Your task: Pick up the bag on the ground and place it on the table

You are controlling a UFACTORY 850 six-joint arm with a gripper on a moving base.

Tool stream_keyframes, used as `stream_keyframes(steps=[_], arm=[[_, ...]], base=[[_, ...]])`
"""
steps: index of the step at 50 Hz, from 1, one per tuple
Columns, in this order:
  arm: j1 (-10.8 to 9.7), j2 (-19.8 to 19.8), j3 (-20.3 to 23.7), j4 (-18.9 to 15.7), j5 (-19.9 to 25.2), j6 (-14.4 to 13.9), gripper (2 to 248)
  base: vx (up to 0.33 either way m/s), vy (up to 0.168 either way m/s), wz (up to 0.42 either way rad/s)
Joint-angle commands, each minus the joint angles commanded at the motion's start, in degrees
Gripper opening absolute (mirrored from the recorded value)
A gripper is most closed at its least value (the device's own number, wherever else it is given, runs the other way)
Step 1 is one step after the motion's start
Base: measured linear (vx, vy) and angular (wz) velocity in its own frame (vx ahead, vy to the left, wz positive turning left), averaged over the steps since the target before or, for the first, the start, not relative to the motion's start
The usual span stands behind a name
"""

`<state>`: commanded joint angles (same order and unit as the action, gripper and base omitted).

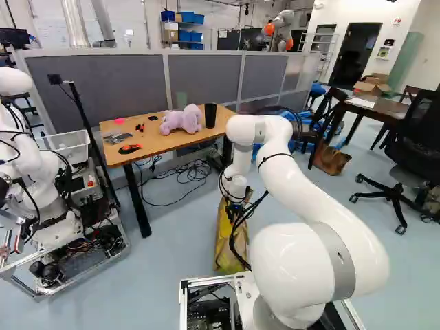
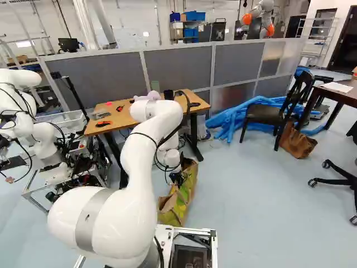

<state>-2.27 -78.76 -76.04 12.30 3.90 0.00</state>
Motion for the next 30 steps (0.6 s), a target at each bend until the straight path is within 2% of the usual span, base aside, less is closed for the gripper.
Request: stream_keyframes(steps=[30], arm=[[0.0, 6.6, 5.7, 0.0, 0.0, 0.0, 23]], base=[[0.000, 0.000, 0.000]])
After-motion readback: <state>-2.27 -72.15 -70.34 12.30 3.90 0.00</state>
